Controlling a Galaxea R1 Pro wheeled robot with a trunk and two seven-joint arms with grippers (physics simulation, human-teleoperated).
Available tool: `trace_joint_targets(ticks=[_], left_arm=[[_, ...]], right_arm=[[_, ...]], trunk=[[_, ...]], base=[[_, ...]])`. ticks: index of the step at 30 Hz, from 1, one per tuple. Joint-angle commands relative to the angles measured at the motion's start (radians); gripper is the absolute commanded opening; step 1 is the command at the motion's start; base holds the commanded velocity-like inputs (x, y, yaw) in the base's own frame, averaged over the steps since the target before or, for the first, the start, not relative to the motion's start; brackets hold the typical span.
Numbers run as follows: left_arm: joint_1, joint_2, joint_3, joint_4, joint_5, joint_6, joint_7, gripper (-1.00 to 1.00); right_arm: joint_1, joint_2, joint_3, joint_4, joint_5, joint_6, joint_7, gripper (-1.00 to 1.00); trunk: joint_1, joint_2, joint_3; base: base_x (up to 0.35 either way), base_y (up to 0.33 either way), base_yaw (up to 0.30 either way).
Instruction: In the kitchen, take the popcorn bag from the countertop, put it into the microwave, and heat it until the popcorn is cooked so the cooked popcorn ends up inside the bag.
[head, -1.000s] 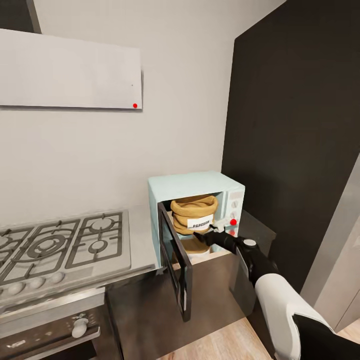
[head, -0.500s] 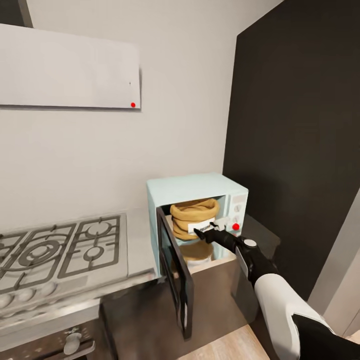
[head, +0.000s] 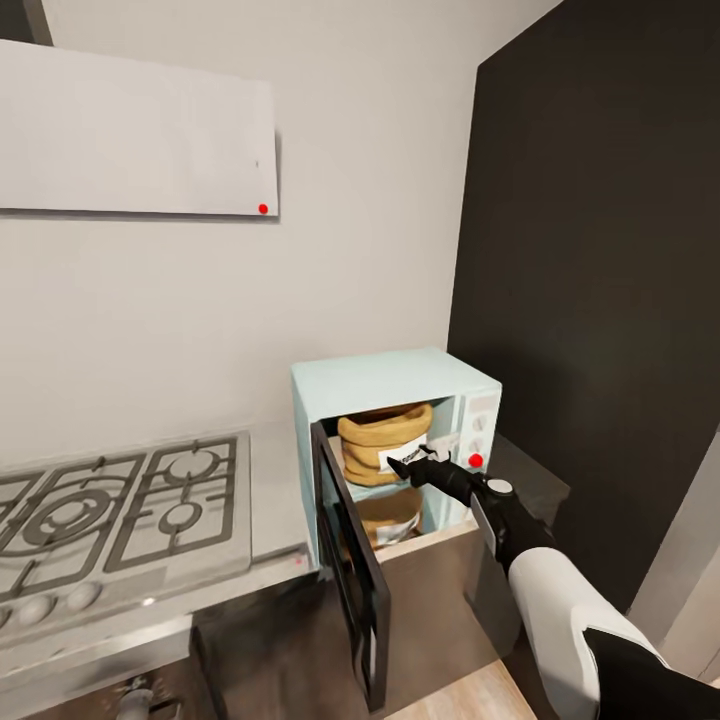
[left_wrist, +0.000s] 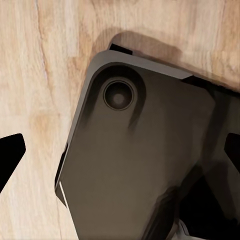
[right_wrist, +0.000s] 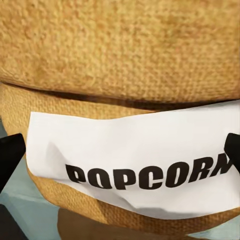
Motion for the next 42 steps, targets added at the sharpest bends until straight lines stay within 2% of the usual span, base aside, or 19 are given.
trace_joint_targets(ticks=[1,6,28,34,42], left_arm=[[0.0,0.0,0.001,-0.001,0.003,-0.001,0.0,1.0],[0.0,0.0,0.001,-0.001,0.003,-0.001,0.0,1.0],[0.0,0.001,0.001,-0.002,0.003,-0.001,0.0,1.0],[0.0,0.0,0.001,-0.003,0.003,-0.001,0.001,1.0],[0.0,0.0,0.001,-0.003,0.003,-0.001,0.003,1.0]], right_arm=[[-0.001,0.002,-0.007,0.007,0.01,-0.005,0.005,1.0],[-0.001,0.006,-0.006,0.046,0.012,-0.006,0.002,1.0],[-0.001,0.024,-0.008,0.047,0.012,-0.007,0.003,1.0],[-0.001,0.022,-0.008,0.047,0.013,-0.007,0.004,1.0],[-0.001,0.014,-0.008,0.047,0.025,0.0,0.014,1.0]], trunk=[[0.0,-0.001,-0.001],[0.0,-0.001,-0.001],[0.0,-0.001,-0.001],[0.0,-0.001,-0.001],[0.0,-0.001,-0.001]], base=[[0.116,0.028,0.0],[0.145,0.093,0.0],[0.115,0.026,0.0],[-0.041,0.0,0.0],[-0.318,0.0,0.0]])
